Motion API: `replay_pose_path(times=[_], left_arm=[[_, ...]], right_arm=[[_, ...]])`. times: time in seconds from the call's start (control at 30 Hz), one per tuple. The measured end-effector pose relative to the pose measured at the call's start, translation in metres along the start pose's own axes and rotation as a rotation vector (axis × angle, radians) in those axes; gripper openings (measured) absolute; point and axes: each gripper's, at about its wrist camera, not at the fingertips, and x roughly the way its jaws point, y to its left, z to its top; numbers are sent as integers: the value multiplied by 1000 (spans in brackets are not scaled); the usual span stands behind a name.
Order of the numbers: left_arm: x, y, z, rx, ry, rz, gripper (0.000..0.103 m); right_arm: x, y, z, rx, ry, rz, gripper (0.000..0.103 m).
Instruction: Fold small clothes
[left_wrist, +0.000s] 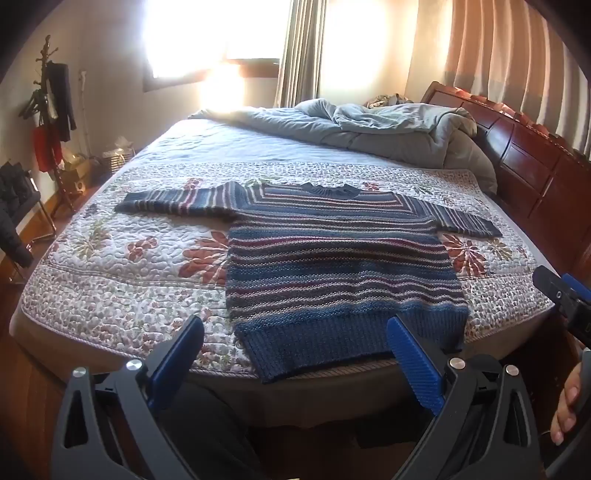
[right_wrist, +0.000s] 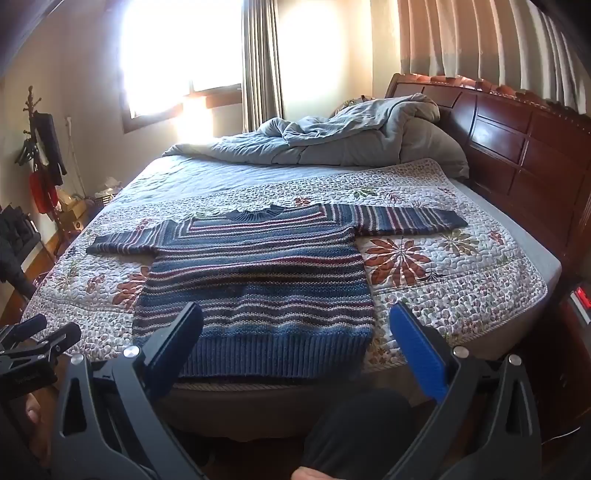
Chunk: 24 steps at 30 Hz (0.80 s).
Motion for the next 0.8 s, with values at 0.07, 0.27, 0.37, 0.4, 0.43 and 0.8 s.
replay_pose_path(times=[0.07,0.27,0.37,0.4,0.43,0.8], left_arm=[[0,0,0,5,-3,3,99],[-3,-1,-1,1,0,6,99],[4,2,-3,2,6,11,99],[3,1,-3,4,7,13,99],[4,4,-2,3,8,12,99],[-1,4,1,4,6,16,99]], right_arm=[[-1,-1,0,3,-9,0,100],[3,1,-1,-4,0,-5,100],[3,0,1,-6,1,-5,100],[4,1,2,-5,2,-4,100],[5,-2,1,-3,3,-1,100],[3,4,-2,-7,2,5,100]])
